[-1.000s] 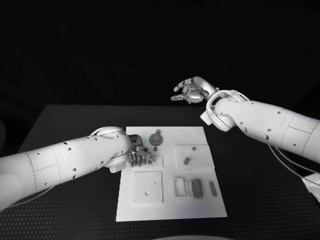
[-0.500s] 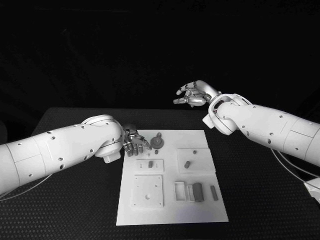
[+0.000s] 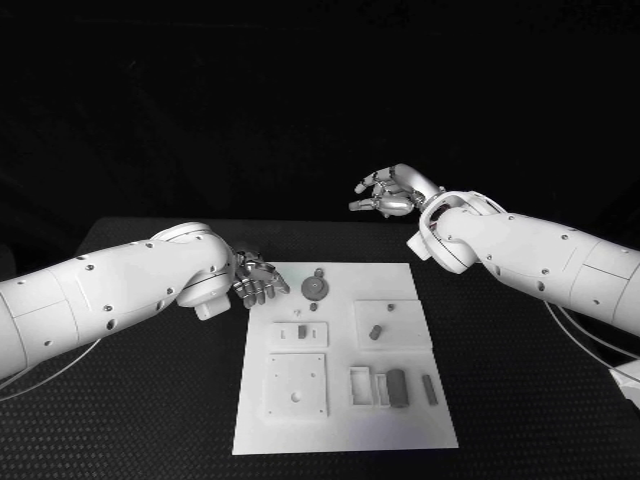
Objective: Assemble the parts on the task board
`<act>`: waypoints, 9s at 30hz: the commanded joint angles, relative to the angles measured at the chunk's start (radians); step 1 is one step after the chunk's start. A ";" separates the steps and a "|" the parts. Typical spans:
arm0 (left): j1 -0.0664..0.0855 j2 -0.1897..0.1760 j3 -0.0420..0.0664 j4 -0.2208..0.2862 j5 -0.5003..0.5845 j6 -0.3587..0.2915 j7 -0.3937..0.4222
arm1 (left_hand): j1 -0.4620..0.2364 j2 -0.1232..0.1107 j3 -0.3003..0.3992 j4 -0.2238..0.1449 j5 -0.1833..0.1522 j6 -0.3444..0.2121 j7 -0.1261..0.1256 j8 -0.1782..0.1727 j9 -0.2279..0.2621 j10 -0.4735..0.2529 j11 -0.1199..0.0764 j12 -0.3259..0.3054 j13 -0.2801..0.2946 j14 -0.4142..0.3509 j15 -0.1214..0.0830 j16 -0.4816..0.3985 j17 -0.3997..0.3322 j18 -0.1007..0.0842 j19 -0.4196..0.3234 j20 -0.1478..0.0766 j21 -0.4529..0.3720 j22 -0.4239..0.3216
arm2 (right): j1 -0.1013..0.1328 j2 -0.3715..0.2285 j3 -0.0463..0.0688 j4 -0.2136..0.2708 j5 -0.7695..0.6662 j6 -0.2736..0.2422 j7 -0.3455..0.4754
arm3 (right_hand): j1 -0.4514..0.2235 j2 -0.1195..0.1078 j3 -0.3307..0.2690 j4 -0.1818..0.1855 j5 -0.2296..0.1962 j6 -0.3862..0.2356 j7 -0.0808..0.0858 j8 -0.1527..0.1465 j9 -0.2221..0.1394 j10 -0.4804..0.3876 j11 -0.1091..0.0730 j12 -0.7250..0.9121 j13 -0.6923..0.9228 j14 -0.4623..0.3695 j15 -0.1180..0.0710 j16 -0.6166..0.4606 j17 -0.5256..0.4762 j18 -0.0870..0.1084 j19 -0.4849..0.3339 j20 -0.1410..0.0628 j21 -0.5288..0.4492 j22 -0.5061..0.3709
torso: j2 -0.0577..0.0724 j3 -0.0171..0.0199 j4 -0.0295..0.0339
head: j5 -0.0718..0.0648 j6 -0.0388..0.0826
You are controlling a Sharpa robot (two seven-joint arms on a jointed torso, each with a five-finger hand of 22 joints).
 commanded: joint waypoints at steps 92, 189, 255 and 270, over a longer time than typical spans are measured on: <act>-0.061 0.207 -0.003 -0.434 -0.139 0.095 0.144 | 0.013 0.057 -0.020 0.061 -0.004 -0.036 -0.003 0.010 -0.021 -0.039 -0.010 0.163 0.092 0.019 -0.058 0.274 -0.024 -0.007 0.092 -0.059 0.053 0.140 | -0.001 0.013 0.001 -0.002 0.003 0.020 0.006 | -0.005 0.003 0.000 0.003 -0.003 -0.005 0.007 0.001 -0.004 -0.008 0.001 -0.010 -0.028 -0.010 -0.002 -0.008 -0.017 0.013 -0.014 0.002 -0.014 0.011 | 0.009 -0.0006 -0.0067 | 0.001 0.009; -0.037 -0.095 -0.062 0.201 -0.006 -0.176 -0.003 | 0.095 0.096 0.167 -0.023 0.107 0.094 -0.051 0.067 -0.025 0.057 -0.054 0.193 0.059 0.082 -0.077 0.375 -0.122 -0.006 0.167 -0.078 0.052 0.206 | -0.001 0.014 0.000 -0.048 0.040 0.069 0.028 | -0.032 0.017 0.051 -0.029 -0.003 -0.032 0.043 0.021 -0.003 -0.095 0.060 -0.478 -0.446 -0.215 0.136 -0.647 -0.343 -0.057 -0.354 0.116 -0.379 -0.155 | 0.010 -0.0010 -0.0060 | 0.012 -0.002; -0.080 -0.037 -0.062 0.129 -0.049 -0.114 -0.012 | 0.092 0.099 0.169 -0.023 0.105 0.095 -0.051 0.066 -0.028 0.060 -0.054 0.193 0.057 0.082 -0.078 0.380 -0.129 -0.006 0.169 -0.079 0.051 0.212 | -0.001 0.022 0.000 -0.050 0.083 0.080 0.018 | 0.007 0.038 0.011 -0.008 -0.003 -0.121 0.068 0.032 -0.035 -0.063 0.134 -0.854 -0.814 -0.324 0.257 -1.064 -0.527 -0.155 -0.618 0.156 -0.597 -0.133 | 0.010 -0.0010 -0.0060 | 0.009 -0.011; -0.084 -0.031 -0.062 0.124 -0.070 -0.088 -0.016 | 0.091 0.099 0.169 -0.023 0.105 0.095 -0.051 0.066 -0.029 0.060 -0.054 0.193 0.057 0.082 -0.078 0.381 -0.130 -0.006 0.170 -0.079 0.051 0.213 | -0.002 0.022 0.000 -0.051 0.083 0.084 0.020 | 0.008 0.037 0.010 -0.006 -0.003 -0.122 0.069 0.033 -0.037 -0.060 0.135 -0.858 -0.820 -0.324 0.257 -1.066 -0.528 -0.158 -0.624 0.156 -0.599 -0.126 | 0.010 -0.0016 -0.0066 | 0.007 0.003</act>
